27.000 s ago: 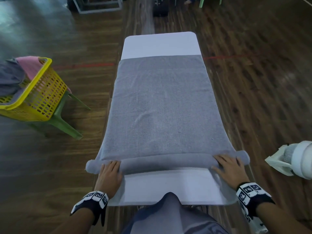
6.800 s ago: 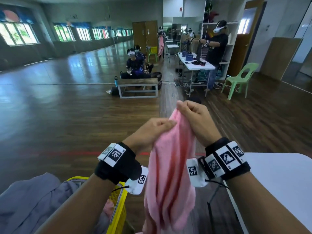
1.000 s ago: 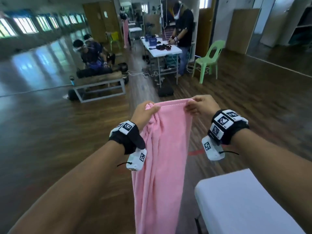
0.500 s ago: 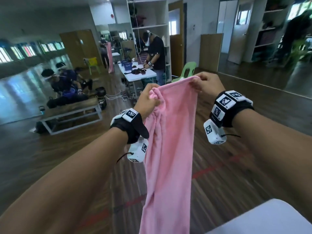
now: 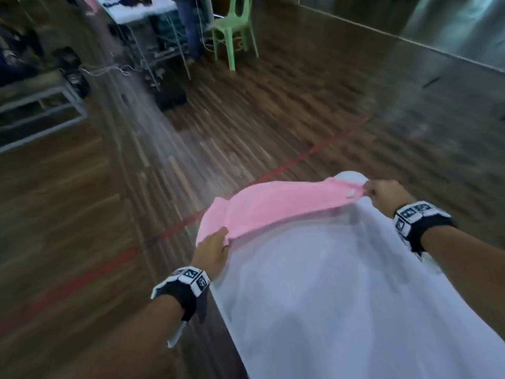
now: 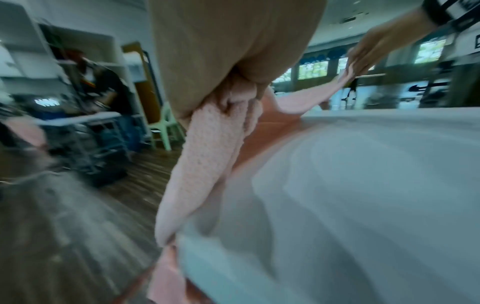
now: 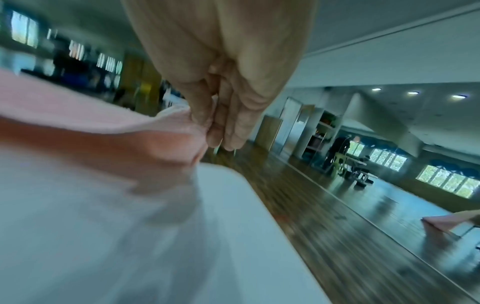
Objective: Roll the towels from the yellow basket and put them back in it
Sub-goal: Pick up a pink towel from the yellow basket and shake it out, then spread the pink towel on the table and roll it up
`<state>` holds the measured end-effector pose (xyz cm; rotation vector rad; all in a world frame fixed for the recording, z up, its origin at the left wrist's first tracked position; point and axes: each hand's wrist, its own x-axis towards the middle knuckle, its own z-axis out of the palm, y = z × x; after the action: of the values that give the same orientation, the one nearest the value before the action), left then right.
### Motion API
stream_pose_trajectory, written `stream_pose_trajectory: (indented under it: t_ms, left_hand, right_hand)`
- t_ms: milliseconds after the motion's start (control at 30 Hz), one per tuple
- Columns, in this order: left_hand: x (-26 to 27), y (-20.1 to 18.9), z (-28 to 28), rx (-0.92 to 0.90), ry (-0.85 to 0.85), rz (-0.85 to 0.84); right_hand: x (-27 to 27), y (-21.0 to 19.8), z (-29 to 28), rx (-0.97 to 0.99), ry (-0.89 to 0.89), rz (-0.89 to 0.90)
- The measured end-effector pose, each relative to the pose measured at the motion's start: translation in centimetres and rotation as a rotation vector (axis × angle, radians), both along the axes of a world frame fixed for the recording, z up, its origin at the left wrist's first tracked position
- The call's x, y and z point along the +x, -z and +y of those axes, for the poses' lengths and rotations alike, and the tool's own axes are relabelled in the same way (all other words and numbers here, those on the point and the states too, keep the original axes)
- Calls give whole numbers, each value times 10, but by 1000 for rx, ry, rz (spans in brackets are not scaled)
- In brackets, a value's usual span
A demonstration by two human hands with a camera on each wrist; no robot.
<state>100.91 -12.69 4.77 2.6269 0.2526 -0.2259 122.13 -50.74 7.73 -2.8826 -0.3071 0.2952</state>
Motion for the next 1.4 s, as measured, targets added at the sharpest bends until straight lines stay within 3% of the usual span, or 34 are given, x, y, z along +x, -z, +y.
stream_pose_trajectory:
  t_ms: [67,133,200,233,300,367,433,500,600,733,900,1167,1400]
  left_hand:
    - [-36,27,-73,30,133,140]
    - [-71,41,-136,-54,347,402]
    - [-98,41,-180,-217,535,581]
    - [-108,37,-192,-271,522,577]
    - [-117,35,-197,-292,268,386]
    - [-115,42,-189,-66,48,176]
    - [-112,58,-179,97,34,257]
    - [-112,76,-180,151,47,410]
    - [-122,90,-203,183,19,412]
    - [-162,95,-279,204,-30,380]
    - [-259,85,-419,108,-11,424]
    - [-407,71,-605,69,120,590]
    - [-506,38,-715,-21,350,837]
  right_hand:
    - [-53,38,-65,-250,60,158]
    - [-101,55,-120,-453,220,289]
    - [-136,55,-152,-611,353,332]
    - [-148,55,-159,-640,369,289]
    - [-158,63,-154,-476,216,63]
    - [-165,74,-126,-159,-3,-47]
    - [-174,86,-85,-65,-57,153]
    - [-187,106,-63,-107,-22,352]
    - [-204,124,-76,-153,-45,374]
    - [-242,122,-135,-122,-62,397]
    - [-348,117,-251,-117,-41,427]
    - [-515,109,-430,-107,-11,458]
    - [-622,96,-539,-81,207,534]
